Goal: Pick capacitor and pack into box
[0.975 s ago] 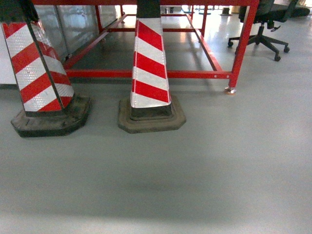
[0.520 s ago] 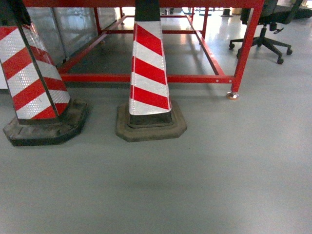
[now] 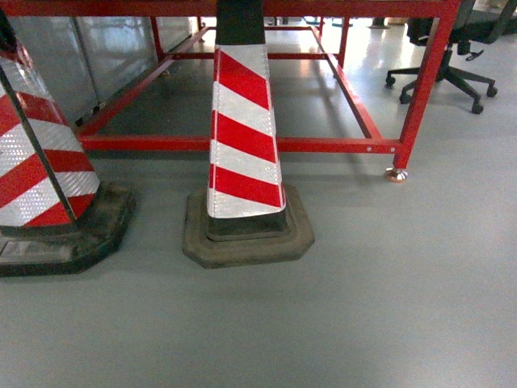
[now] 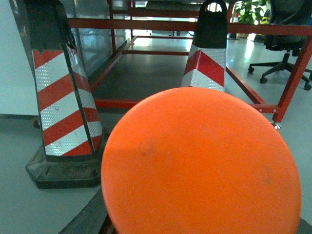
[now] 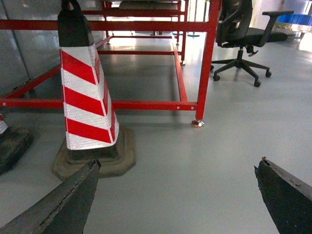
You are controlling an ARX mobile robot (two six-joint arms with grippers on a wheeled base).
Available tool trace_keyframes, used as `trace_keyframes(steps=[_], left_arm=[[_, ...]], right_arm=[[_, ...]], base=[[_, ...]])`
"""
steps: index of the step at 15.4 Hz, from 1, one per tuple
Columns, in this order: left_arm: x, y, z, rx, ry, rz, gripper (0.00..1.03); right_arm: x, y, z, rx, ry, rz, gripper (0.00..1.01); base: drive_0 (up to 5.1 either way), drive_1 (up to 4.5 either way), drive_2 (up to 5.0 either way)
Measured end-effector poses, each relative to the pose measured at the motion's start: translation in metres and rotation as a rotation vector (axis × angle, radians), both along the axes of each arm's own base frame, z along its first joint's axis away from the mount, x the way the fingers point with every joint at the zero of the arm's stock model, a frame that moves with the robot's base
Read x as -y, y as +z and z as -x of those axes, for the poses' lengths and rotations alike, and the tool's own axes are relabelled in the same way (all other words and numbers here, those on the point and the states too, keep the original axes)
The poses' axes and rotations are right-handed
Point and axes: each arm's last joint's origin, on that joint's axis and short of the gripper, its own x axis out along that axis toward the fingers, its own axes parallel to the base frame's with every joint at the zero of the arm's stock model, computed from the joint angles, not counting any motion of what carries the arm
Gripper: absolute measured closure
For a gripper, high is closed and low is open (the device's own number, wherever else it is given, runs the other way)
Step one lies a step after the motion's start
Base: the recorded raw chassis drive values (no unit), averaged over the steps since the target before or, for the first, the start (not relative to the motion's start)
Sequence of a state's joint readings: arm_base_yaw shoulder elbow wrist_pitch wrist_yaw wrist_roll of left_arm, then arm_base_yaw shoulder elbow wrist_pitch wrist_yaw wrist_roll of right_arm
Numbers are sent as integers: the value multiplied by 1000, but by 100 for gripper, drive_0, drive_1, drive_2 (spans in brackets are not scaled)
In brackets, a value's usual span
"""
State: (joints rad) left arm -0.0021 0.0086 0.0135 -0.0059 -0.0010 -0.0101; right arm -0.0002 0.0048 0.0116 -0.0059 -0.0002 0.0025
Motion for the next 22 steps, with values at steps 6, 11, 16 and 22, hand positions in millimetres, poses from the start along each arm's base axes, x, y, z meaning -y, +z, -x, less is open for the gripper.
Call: trace_keyframes(steps=[6,11,16,22], left_arm=[[0,0,0,-1,0,0,59],[0,0,0,0,0,0,59],[0,0,0,-1,0,0,59],[0,0,0,0,2,0,59]], right_arm=[[0,0,0,2,0,0,3],[0,0,0,2,0,0,3],[0,0,0,2,0,0,3],[0,0,0,0,0,0,3]], base=[[-6,389,-402],[4,323,-315],[0,0,0],[0,0,0]])
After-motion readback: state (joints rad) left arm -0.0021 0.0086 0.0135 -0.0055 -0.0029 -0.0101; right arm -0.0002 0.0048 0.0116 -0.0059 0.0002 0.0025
